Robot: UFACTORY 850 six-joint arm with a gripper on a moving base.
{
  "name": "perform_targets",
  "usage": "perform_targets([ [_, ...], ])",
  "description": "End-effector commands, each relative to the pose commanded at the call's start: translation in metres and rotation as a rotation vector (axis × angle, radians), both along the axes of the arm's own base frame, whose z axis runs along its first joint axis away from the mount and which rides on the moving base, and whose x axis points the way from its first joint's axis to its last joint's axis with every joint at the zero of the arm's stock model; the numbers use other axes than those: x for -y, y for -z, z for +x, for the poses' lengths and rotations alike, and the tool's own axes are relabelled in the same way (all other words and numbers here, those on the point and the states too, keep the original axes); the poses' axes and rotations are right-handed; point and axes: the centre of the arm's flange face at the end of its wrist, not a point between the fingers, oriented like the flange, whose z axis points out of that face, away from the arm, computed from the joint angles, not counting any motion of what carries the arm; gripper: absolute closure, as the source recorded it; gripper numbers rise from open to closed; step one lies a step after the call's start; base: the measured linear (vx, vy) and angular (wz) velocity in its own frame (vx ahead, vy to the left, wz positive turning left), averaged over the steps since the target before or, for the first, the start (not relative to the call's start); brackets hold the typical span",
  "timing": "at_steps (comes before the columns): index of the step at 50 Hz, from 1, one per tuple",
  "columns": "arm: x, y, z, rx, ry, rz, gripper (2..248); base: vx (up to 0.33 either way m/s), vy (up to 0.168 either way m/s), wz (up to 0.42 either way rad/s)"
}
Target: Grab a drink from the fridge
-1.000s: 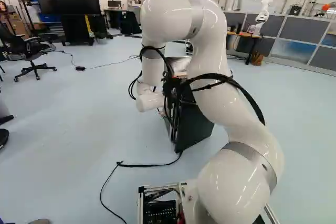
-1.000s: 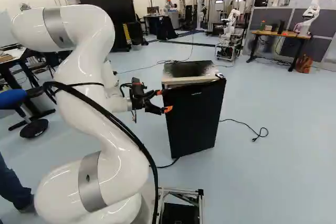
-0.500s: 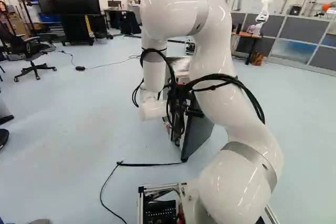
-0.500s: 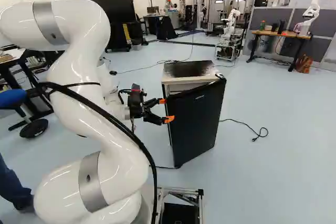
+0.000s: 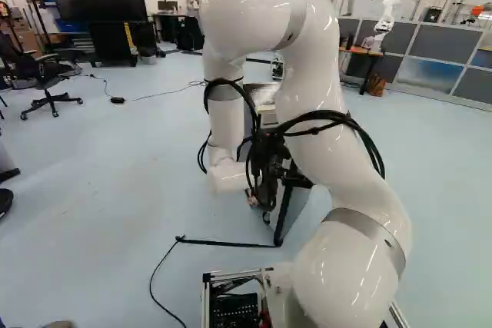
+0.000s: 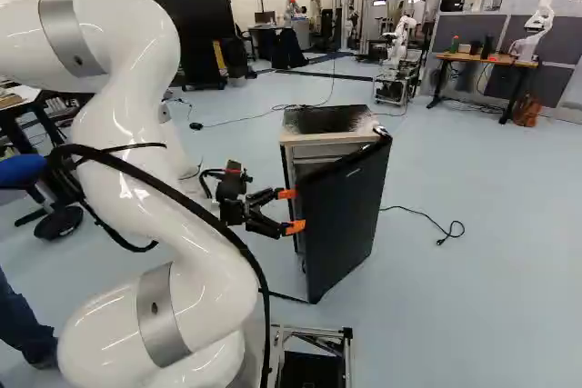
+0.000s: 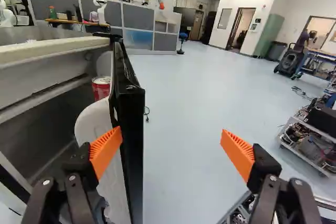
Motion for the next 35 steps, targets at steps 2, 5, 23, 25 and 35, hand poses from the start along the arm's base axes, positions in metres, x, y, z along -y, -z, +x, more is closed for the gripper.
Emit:
perform_targets([
  [2,0.000,0.001,-0.007,-0.012,-0.011,-0.009,3,0.000,0.000,0.000],
  [5,-0.001,0.002,-0.016,-0.029,-0.034,-0.021,3,0.000,0.000,0.000],
  [23,-0.009,-0.009,-0.021,-0.005,-0.067,-0.005,3,0.000,0.000,0.000],
  [25,-0.010,-0.013,-0.018,0.008,-0.062,0.005,3,0.000,0.000,0.000],
  [35,-0.011,-0.032,-0.007,0.069,-0.041,0.050,3,0.000,0.000,0.000],
])
